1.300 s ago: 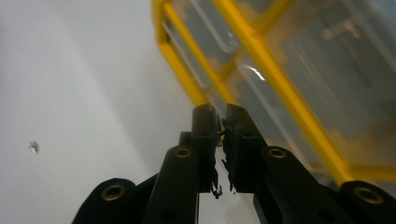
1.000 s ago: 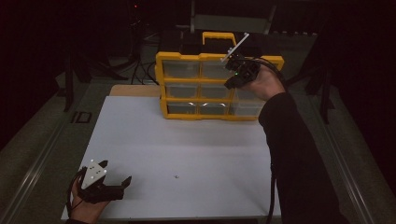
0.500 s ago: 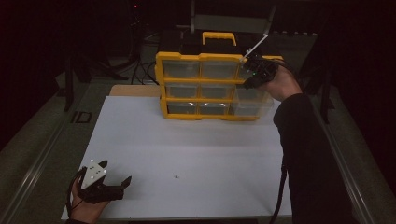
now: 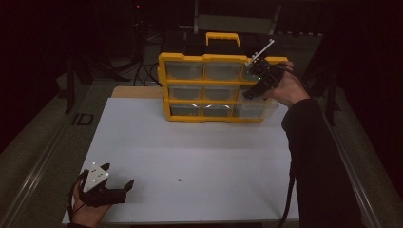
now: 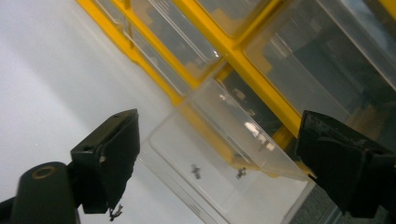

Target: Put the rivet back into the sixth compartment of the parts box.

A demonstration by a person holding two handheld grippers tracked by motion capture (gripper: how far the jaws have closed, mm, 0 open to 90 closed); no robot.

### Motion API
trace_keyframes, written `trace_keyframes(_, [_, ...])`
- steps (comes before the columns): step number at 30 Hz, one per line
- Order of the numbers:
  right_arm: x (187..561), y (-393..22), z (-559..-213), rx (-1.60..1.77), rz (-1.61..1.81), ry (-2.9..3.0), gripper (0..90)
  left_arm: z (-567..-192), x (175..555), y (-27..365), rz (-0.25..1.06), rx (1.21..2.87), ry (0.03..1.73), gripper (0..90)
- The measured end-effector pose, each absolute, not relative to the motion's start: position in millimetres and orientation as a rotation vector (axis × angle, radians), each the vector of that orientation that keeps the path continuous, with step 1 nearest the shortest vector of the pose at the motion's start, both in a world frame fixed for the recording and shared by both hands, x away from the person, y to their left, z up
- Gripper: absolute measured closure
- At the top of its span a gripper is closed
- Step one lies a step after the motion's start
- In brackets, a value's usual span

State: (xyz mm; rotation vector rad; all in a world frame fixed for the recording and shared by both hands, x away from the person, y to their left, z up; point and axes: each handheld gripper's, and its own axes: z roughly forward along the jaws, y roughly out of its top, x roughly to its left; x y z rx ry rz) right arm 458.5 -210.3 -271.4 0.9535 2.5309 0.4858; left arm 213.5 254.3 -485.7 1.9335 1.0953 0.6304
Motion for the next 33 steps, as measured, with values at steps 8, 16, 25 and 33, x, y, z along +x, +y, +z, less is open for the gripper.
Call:
trace_keyframes(8, [454,-197,-276,0.896,0.532,2.549,11.6,-486,214,254,0.633,1.933,1.095,0.4])
trace_keyframes(16, [448,-175,-279,0.823,0.566,2.592,10.3,-486,214,254,0.634,1.937,1.098,0.4])
trace_keyframes(25, [440,-155,-282,0.739,0.570,2.625,10.1,-486,214,254,0.635,1.938,1.096,0.4])
trace_keyframes(33, [433,-138,-287,0.674,0.570,2.642,10.1,-486,214,254,0.637,1.933,1.095,0.4])
